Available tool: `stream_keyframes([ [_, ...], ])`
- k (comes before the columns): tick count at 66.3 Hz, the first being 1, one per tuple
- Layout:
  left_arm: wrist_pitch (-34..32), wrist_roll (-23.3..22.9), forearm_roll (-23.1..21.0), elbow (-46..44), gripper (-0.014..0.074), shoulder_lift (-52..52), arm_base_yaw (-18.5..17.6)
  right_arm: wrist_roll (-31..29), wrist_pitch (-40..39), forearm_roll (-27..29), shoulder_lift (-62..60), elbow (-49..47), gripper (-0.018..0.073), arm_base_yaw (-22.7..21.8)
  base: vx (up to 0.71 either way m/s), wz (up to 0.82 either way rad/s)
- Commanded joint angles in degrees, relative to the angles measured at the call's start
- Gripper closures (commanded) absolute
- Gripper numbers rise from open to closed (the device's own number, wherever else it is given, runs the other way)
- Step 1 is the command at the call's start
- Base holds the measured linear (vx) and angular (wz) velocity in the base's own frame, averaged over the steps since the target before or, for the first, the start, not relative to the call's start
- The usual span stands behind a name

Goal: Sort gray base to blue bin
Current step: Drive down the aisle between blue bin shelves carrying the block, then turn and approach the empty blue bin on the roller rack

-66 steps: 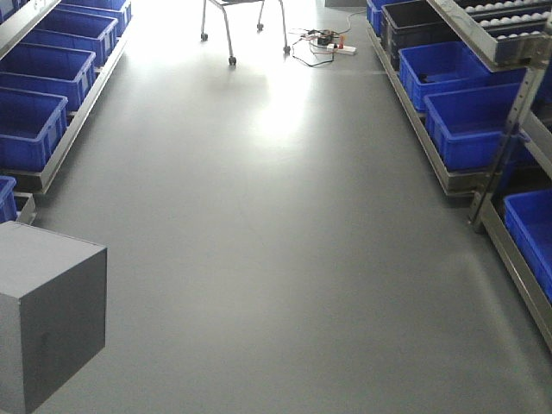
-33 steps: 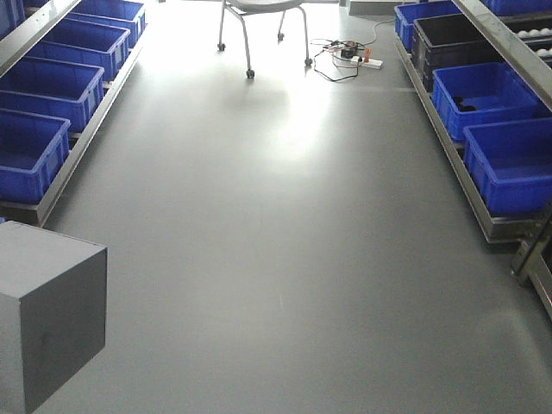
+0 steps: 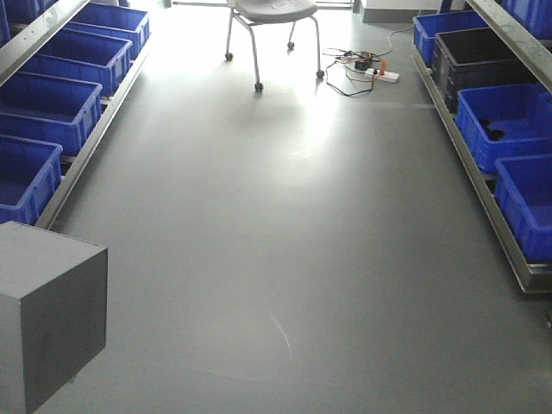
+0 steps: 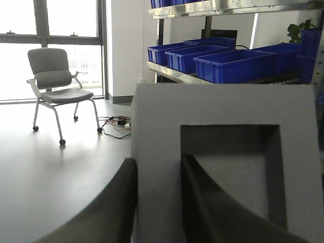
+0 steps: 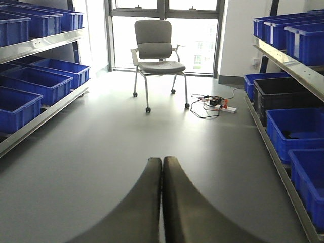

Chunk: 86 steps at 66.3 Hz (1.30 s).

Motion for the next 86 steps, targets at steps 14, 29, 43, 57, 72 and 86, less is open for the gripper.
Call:
stream_keyframes([
  [14, -6.36, -0.37, -0.55, -1.64, 0.0602, 0.54, -0.27, -0.31, -4.46, -0.64, -0.65, 0.79, 0.0568, -0.27, 0.38, 0.29],
  [29, -6.36, -0.37, -0.55, -1.64, 0.0602, 0.54, -0.27, -0.31, -4.46, -0.64, -0.65, 0.79, 0.0568, -0.27, 0.32, 0.66],
  [43, -6.36, -0.37, -0.55, -1.64, 0.0602, 0.54, -0.27, -0.31, -4.46, -0.64, -0.65, 0.79, 0.0568, -0.27, 0.26, 0.81],
  [57, -6.36, -0.37, -0.55, -1.64, 0.0602, 0.54, -0.27, -0.31, -4.46, -0.64, -0.65, 0.79, 0.0568, -0.27, 0.23, 0.77],
  [72, -6.36, -0.37, -0.55, -1.64, 0.0602, 0.54, -0.27, -0.31, -4.46, -0.64, -0.65, 0.79, 0.0568, -0.27, 0.22, 0.72],
  [86, -6.36, -0.37, -0.55, -1.64, 0.0602, 0.54, -0.27, -0.31, -4.46, -0.64, -0.65, 0.79, 0.0568, -0.27, 0.19, 0.74],
])
